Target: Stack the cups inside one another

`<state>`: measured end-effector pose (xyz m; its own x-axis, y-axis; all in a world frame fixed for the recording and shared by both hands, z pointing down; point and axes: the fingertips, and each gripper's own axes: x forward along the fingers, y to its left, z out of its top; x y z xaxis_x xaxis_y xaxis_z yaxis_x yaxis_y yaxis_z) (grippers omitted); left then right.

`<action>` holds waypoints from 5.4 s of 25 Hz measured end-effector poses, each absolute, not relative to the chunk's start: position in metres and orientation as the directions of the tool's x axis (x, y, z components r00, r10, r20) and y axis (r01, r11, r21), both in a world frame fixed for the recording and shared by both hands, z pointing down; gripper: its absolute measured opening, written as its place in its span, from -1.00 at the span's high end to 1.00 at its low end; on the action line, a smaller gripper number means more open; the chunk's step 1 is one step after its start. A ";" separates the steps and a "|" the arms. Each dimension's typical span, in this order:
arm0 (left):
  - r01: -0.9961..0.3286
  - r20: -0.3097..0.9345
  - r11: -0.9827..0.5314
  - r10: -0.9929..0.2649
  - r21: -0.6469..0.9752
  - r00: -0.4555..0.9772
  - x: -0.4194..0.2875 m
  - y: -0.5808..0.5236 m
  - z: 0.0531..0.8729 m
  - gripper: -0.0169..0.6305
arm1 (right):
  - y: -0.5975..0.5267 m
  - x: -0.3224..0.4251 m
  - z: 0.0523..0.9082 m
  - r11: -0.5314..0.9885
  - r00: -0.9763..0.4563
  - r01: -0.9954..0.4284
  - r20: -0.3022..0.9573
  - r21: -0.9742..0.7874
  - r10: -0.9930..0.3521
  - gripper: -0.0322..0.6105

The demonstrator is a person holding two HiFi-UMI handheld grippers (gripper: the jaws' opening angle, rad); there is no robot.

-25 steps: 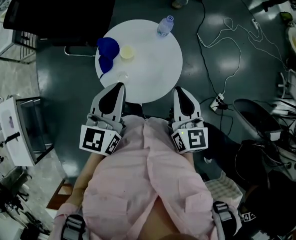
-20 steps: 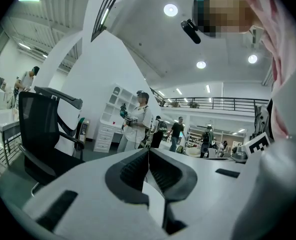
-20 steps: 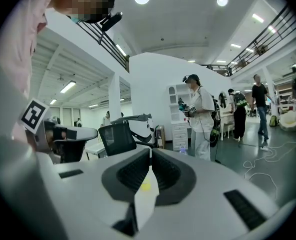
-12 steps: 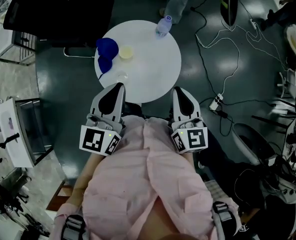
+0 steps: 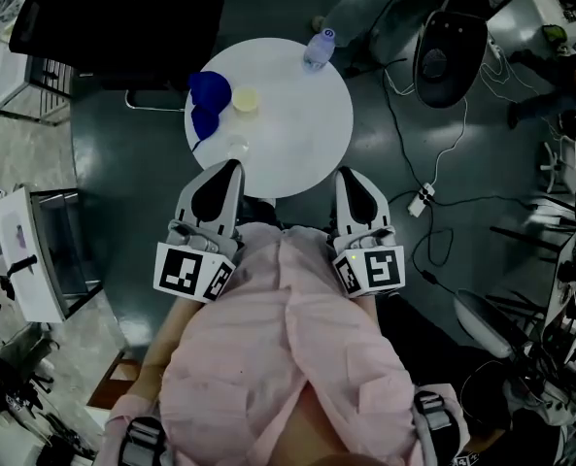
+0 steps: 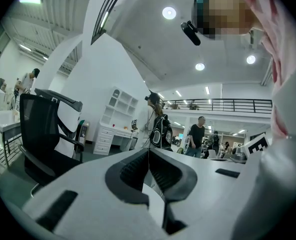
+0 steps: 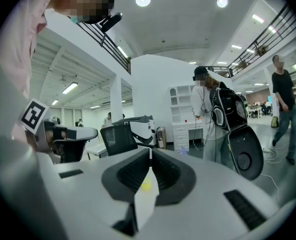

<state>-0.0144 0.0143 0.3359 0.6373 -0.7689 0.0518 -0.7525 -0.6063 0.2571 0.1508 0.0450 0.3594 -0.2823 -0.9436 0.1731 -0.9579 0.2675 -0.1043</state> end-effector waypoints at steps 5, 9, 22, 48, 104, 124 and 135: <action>-0.763 0.043 -0.593 -0.782 0.257 0.622 -0.021 0.017 0.334 0.89 | 0.045 0.145 0.358 0.286 -0.300 -0.953 0.169 -0.103 -0.939 0.79; -0.773 0.033 -0.581 -0.793 0.255 0.608 -0.027 0.018 0.332 0.89 | 0.044 0.141 0.357 0.299 -0.312 -0.949 0.165 -0.099 -0.936 0.79; -0.781 0.024 -0.573 -0.802 0.249 0.597 -0.037 0.015 0.329 0.89 | 0.038 0.132 0.356 0.309 -0.322 -0.946 0.167 -0.100 -0.932 0.79; -0.782 0.027 -0.567 -0.805 0.259 0.592 -0.042 0.025 0.330 0.89 | 0.046 0.129 0.356 0.310 -0.325 -0.945 0.177 -0.104 -0.929 0.79; -0.880 0.071 -0.397 -0.901 0.259 0.427 -0.099 0.001 0.330 0.89 | -0.055 -0.004 0.659 0.434 -0.490 -0.833 0.822 -0.344 -0.290 0.57; -0.854 0.067 -0.442 -0.877 0.274 0.476 -0.082 0.009 0.333 0.89 | -0.062 0.005 0.612 0.468 -0.534 -0.822 0.726 -0.325 -0.433 0.77; -0.823 0.057 -0.488 -0.850 0.290 0.524 -0.064 0.021 0.334 0.89 | -0.062 0.030 0.536 0.436 -0.541 -0.840 0.565 -0.324 -0.623 0.78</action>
